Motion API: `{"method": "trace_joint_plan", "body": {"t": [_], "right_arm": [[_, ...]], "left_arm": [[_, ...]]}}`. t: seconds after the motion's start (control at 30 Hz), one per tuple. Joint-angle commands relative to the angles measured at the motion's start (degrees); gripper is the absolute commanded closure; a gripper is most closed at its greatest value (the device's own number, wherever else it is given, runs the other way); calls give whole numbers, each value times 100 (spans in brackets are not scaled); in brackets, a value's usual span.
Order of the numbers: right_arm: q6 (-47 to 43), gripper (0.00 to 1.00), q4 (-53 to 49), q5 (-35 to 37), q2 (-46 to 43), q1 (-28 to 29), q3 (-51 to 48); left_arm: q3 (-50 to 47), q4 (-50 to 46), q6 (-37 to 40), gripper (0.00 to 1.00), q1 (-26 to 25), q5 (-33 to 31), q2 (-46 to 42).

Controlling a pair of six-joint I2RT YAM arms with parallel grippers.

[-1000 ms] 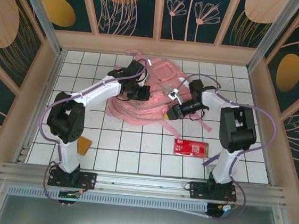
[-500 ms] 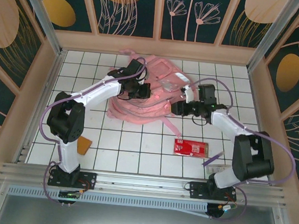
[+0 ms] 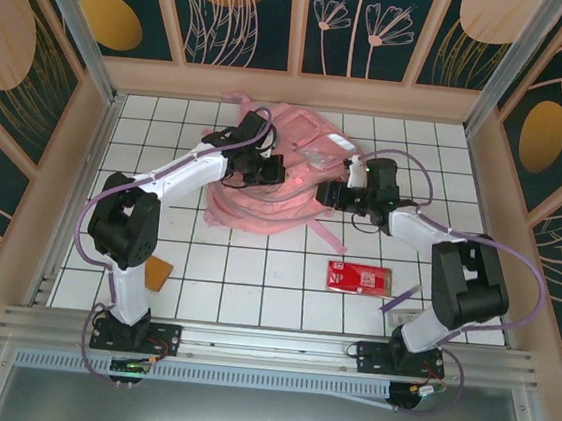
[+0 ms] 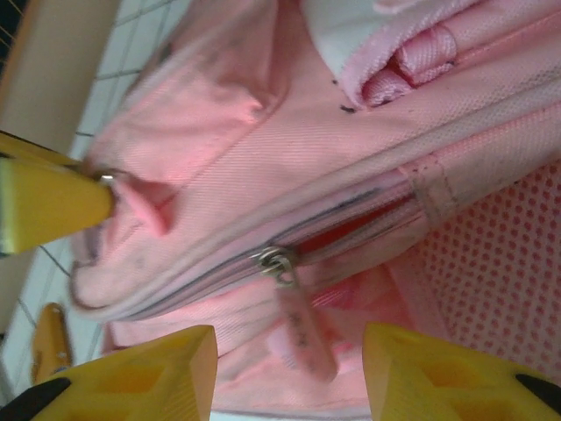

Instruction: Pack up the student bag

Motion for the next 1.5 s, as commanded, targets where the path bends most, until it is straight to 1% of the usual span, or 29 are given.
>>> {"method": "trace_joint_plan", "body": {"t": [0.0, 0.03, 0.13, 0.17, 0.2, 0.23, 0.33, 0.4, 0.5, 0.6, 0.67, 0.73, 0.83, 0.97, 1.07, 1.17, 1.27, 1.33, 1.37, 1.4, 1.43, 1.47], "right_arm": [[-795, 54, -451, 179, 233, 23, 439], [-957, 56, -508, 97, 291, 15, 512], [-1403, 69, -719, -96, 416, 26, 715], [-1472, 70, -781, -83, 435, 21, 750], [-1560, 74, -853, -77, 462, 21, 795], [-1648, 80, -922, -78, 468, 24, 834], [-1853, 95, -1189, 147, 473, 53, 949], [-1919, 100, -1337, 306, 435, 100, 1000], [-1948, 100, -1673, 556, 355, 211, 1137], [-1996, 100, -2403, 781, 391, 365, 1543], [-1963, 100, -2837, 844, 465, 481, 1773], [-1896, 100, -2996, 572, 525, 649, 1833], [-1884, 100, -2942, 73, 588, 995, 1768], [-1952, 100, -2480, -741, 749, 1441, 1556], [-1498, 100, -1888, -1108, 1004, 1744, 1499], [-895, 100, -1038, -1366, 1218, 2122, 1397], [-248, 100, -20, -1375, 1346, 2511, 1255], [100, 98, 740, -1211, 1311, 2717, 1036], [119, 94, 1056, -1148, 1241, 2777, 893], [44, 87, 1416, -921, 1084, 2831, 636], [-110, 82, 1816, -706, 855, 2851, 307], [-313, 79, 2145, -613, 639, 2851, -14]], "left_arm": [[-22, 395, -297, 100, 51, 265, -122], [-30, 406, -295, 100, 54, 277, -122], [-40, 410, -296, 100, 52, 266, -105], [-33, 413, -308, 100, 51, 269, -98], [-37, 411, -311, 100, 52, 270, -87], [-36, 418, -320, 100, 52, 275, -78], [-56, 428, -354, 100, 55, 279, -84], [-71, 417, -346, 100, 53, 245, -105], [-122, 425, -340, 100, 55, 120, -136], [-193, 499, -432, 100, 59, 62, -114], [-169, 543, -513, 100, 55, 155, -65], [-79, 545, -575, 100, 58, 224, -8], [74, 549, -622, 100, 52, 252, 38], [153, 585, -747, 100, 52, 340, 94], [62, 727, -909, 100, 51, 496, 90], [0, 797, -978, 100, 53, 525, 55], [-38, 821, -980, 100, 56, 499, 17], [-66, 847, -960, 100, 56, 514, 4], [-62, 847, -946, 100, 56, 522, 19], [-75, 845, -945, 100, 57, 541, 27], [-82, 847, -931, 100, 53, 563, 23], [-88, 843, -913, 100, 53, 580, 28]]}}
